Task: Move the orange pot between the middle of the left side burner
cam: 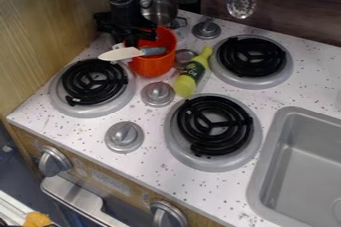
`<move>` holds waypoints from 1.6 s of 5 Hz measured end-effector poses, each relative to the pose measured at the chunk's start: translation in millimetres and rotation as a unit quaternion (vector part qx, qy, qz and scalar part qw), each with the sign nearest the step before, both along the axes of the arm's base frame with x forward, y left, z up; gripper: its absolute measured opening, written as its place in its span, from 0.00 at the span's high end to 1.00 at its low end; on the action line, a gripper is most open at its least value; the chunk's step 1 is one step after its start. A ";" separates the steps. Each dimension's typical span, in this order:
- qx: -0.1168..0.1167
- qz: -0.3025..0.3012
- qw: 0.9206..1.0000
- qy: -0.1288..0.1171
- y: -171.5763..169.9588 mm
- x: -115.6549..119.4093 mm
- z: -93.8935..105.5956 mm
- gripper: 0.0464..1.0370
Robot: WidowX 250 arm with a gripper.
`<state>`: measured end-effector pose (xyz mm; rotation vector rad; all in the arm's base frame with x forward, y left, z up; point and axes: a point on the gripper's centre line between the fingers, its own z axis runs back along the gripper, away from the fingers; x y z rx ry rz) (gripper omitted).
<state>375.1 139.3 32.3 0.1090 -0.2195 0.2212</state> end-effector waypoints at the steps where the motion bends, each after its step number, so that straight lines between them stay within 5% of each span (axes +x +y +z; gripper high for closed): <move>1: -0.004 0.007 1.000 0.002 -1.1 -1.9 -2.2 0.95; 2: -0.011 0.006 1.000 -0.001 -5.1 -5.7 -10.0 0.78; 4: -0.016 0.000 1.000 0.000 -5.5 -10.1 -13.9 0.18; 5: 0.012 0.005 1.000 0.001 1.0 -14.5 7.9 0.03; 6: 0.043 0.002 0.999 0.019 -2.3 -22.2 29.5 0.03; 7: 0.046 -0.003 0.998 0.046 -11.6 -32.3 45.6 0.04; 8: 0.019 -0.021 0.998 0.062 -29.1 -38.1 49.9 0.04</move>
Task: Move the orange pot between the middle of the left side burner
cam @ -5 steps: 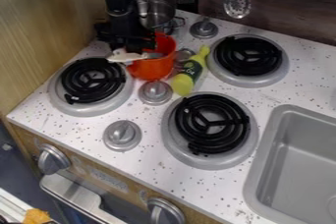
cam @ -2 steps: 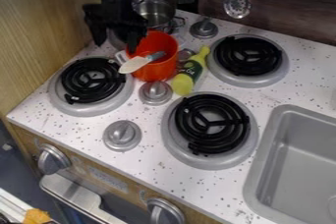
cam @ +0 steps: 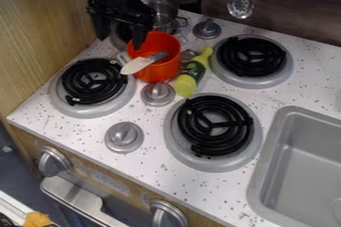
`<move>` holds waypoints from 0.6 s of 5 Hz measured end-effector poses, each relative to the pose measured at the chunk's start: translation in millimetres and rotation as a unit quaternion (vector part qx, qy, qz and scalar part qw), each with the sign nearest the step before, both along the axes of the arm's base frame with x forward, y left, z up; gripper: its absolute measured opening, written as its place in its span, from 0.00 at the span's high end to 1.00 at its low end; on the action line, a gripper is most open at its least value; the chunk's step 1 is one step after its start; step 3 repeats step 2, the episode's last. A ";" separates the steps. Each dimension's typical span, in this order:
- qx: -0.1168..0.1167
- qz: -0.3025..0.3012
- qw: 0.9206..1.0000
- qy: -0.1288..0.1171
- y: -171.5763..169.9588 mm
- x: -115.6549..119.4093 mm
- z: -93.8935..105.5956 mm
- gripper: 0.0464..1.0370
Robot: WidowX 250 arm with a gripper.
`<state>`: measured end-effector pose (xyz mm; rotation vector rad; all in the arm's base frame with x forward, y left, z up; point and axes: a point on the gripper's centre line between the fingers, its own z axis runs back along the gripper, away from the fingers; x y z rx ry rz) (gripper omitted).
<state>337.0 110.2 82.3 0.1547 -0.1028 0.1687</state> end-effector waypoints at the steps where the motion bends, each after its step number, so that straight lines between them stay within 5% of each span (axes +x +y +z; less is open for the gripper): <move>1: -0.040 -0.030 0.999 -0.012 -27.6 -6.8 12.1 0.04; 3: -0.030 -0.065 0.997 -0.029 -57.4 -13.7 15.4 0.04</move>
